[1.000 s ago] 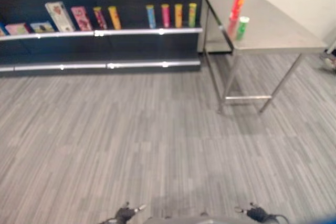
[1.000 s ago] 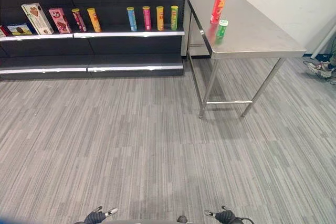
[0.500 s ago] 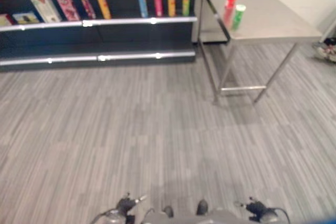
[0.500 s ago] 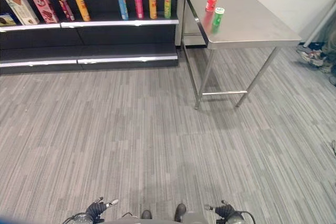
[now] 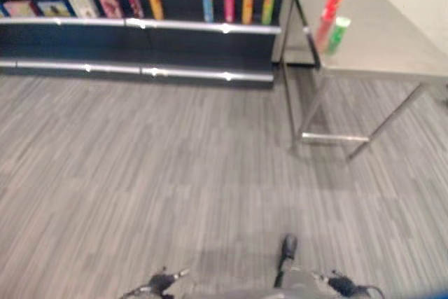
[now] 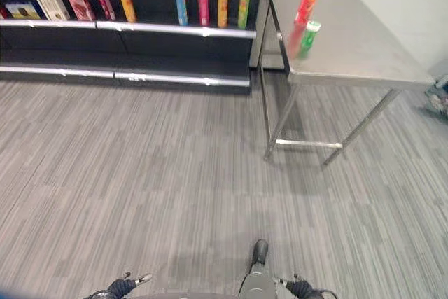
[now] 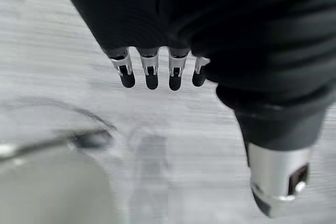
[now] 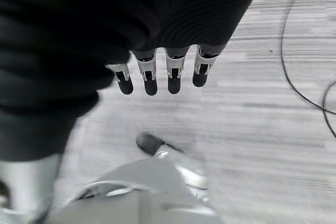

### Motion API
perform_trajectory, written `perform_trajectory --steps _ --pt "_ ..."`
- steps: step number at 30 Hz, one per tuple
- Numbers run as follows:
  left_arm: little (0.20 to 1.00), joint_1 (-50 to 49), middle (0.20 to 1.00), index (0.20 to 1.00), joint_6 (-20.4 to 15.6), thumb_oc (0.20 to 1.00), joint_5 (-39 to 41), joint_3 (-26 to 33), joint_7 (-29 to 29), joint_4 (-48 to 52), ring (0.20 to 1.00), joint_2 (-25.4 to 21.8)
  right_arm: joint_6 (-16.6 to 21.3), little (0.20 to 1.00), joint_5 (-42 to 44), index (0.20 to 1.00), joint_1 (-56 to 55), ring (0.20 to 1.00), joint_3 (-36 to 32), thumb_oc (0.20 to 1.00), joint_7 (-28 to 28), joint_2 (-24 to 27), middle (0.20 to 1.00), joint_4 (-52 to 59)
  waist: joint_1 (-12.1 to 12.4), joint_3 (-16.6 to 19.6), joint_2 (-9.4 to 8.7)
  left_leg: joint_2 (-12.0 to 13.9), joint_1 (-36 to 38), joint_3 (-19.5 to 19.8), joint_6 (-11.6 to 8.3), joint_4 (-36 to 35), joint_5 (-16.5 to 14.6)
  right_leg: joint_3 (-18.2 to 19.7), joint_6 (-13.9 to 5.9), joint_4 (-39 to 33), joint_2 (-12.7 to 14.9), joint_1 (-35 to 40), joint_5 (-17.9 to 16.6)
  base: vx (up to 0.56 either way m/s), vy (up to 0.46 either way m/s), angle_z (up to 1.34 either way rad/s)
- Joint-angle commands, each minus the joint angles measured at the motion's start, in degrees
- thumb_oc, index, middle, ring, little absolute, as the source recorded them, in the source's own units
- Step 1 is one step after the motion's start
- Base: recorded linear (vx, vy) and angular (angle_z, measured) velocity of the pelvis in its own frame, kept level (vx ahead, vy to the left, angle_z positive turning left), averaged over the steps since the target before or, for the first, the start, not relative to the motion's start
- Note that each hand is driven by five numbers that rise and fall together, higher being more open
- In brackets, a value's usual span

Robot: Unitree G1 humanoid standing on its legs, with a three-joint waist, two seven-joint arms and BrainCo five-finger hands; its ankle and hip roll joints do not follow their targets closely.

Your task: Put the goods on the table back onto the shelves and tidy them up.

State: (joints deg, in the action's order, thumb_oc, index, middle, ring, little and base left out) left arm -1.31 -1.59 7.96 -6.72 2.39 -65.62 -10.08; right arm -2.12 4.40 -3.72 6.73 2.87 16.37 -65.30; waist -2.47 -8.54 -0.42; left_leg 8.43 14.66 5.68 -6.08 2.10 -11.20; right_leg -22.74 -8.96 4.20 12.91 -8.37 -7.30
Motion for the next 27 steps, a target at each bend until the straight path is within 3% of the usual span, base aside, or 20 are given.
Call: perform_trajectory --steps 1,2,3,4,6,9,11,12,14,16,19,20,23,27 --pt "1.000 1.9 1.000 1.000 -1.1 1.000 4.2 -0.8 0.2 3.9 1.000 -3.4 0.0 1.000 0.9 1.000 1.3 1.000 1.1 1.000 0.6 -0.8 1.000 0.2 -0.3 0.0 -2.38 -4.6 -0.4 -4.8 -3.51 19.8 11.4 2.4 -0.72 -4.2 -2.1 -2.7 -5.4 0.29 -0.118 0.33" --pt "1.000 1.9 1.000 1.000 -1.1 1.000 4.2 -0.8 0.2 3.9 1.000 -3.5 0.0 1.000 0.9 1.000 1.3 1.000 1.2 1.000 0.6 -0.8 1.000 0.2 -0.5 0.2 -2.66 -4.9 -0.8 -4.5 -3.46 19.9 11.5 2.3 -0.75 -4.2 -1.7 -2.9 -5.4 0.34 -0.247 0.28" --pt "1.000 2.4 1.000 1.000 -0.8 1.000 4.1 -1.6 0.1 5.1 1.000 -4.1 0.0 1.000 2.4 1.000 2.2 1.000 1.6 1.000 1.4 -0.3 1.000 0.5 0.6 -0.8 -3.70 -2.9 -10.5 -7.2 -2.78 35.9 16.2 3.1 2.37 -6.8 -4.2 1.2 -2.4 0.35 -0.258 0.21" --pt "1.000 2.5 1.000 1.000 -0.8 1.000 4.4 -1.6 0.2 5.1 1.000 -4.5 0.2 1.000 2.8 1.000 2.8 1.000 2.0 1.000 1.6 0.0 1.000 0.8 0.8 -1.0 -4.39 -2.2 -13.7 -9.0 -1.36 40.8 15.5 3.3 3.45 -7.9 -5.0 2.8 -1.0 0.48 -0.319 -0.03" --pt "1.000 2.8 1.000 1.000 -0.6 1.000 6.0 -0.9 0.7 5.1 1.000 -4.6 0.2 1.000 4.0 1.000 4.0 1.000 2.3 1.000 1.9 0.2 1.000 1.4 2.3 -2.1 -4.93 -0.3 -19.7 -12.3 0.72 42.8 11.8 4.4 4.43 -8.9 -6.6 6.7 1.9 0.41 -0.152 -0.36" --pt "1.000 2.9 1.000 1.000 -0.8 1.000 6.7 -0.5 1.4 5.0 1.000 -4.8 0.9 1.000 5.1 1.000 4.9 1.000 3.0 1.000 2.2 -0.1 1.000 2.9 3.9 -3.0 -5.46 1.5 -24.9 -16.1 2.28 31.6 8.6 6.0 4.38 -8.8 -7.5 9.9 5.0 0.39 0.024 -0.10" --pt "1.000 2.4 1.000 1.000 -0.7 1.000 6.5 -0.4 1.6 5.8 1.000 -5.0 0.7 1.000 4.2 1.000 5.2 1.000 3.7 1.000 2.1 -0.1 1.000 3.4 5.3 -3.0 -5.26 1.3 -26.9 -16.2 2.33 19.5 10.0 6.8 4.15 -8.8 -8.1 12.2 6.8 0.37 0.170 -0.30" --pt "1.000 2.3 1.000 1.000 -0.7 1.000 6.4 -0.3 1.7 5.5 1.000 -5.2 0.7 1.000 3.7 1.000 5.1 1.000 4.1 1.000 2.2 -0.2 1.000 3.6 5.7 -2.9 -4.90 0.9 -26.4 -15.5 1.86 13.7 11.7 7.2 3.95 -8.8 -8.5 13.1 7.5 0.38 0.216 -0.36" --pt "1.000 1.9 1.000 1.000 -1.0 1.000 6.5 -0.1 1.9 5.5 1.000 -5.3 1.0 1.000 2.9 1.000 5.3 1.000 4.7 1.000 2.2 -0.4 1.000 3.4 7.2 -2.9 -3.69 0.1 -27.2 -12.0 0.04 3.3 18.7 8.0 3.94 -8.9 -10.1 16.0 9.2 0.45 0.248 -0.31" --pt "1.000 1.9 1.000 1.000 -1.0 1.000 6.5 0.2 1.8 4.3 1.000 -5.5 1.0 1.000 2.0 1.000 5.1 1.000 5.0 1.000 2.1 -0.7 1.000 2.6 8.5 -2.7 -2.97 -0.3 -28.6 -9.3 -1.33 -3.3 21.6 9.5 4.02 -8.1 -11.2 18.1 11.4 0.45 0.262 -0.30" --pt "1.000 1.2 1.000 1.000 -0.8 1.000 6.3 0.8 1.5 2.8 1.000 -5.4 1.1 1.000 0.9 1.000 4.8 1.000 4.8 1.000 1.9 -1.3 1.000 1.1 9.2 -1.8 -2.58 0.0 -26.9 -10.2 -1.54 -6.8 23.9 10.8 3.43 -6.1 -11.5 20.3 13.3 0.39 0.272 -0.86" --pt "1.000 1.2 1.000 1.000 -0.7 1.000 6.2 1.2 1.3 2.1 1.000 -5.5 1.0 1.000 0.5 1.000 4.8 1.000 4.5 1.000 1.7 -1.6 1.000 0.4 9.4 -1.2 -2.73 -0.2 -25.9 -10.9 -0.94 -7.1 23.3 11.0 2.71 -4.0 -10.5 20.0 13.3 0.40 0.353 -0.51" --pt "1.000 0.8 1.000 1.000 -0.5 1.000 5.9 2.0 1.4 1.7 1.000 -6.8 0.7 1.000 -0.1 1.000 4.0 1.000 4.2 1.000 1.1 -2.5 1.000 -0.2 9.3 -0.7 -3.48 -2.0 -22.0 -13.5 1.97 -6.4 21.2 10.5 -0.38 11.2 -6.2 15.2 9.1 0.28 0.317 -0.55" --pt "1.000 0.9 1.000 1.000 -0.2 1.000 5.2 1.8 1.3 1.7 1.000 -7.6 0.4 1.000 0.0 1.000 3.7 1.000 3.4 1.000 1.2 -2.4 1.000 0.1 6.8 -1.8 -1.45 -4.1 -16.5 -14.8 5.79 -7.1 17.4 9.9 -1.35 33.5 -2.0 5.2 0.2 0.22 0.358 0.02"
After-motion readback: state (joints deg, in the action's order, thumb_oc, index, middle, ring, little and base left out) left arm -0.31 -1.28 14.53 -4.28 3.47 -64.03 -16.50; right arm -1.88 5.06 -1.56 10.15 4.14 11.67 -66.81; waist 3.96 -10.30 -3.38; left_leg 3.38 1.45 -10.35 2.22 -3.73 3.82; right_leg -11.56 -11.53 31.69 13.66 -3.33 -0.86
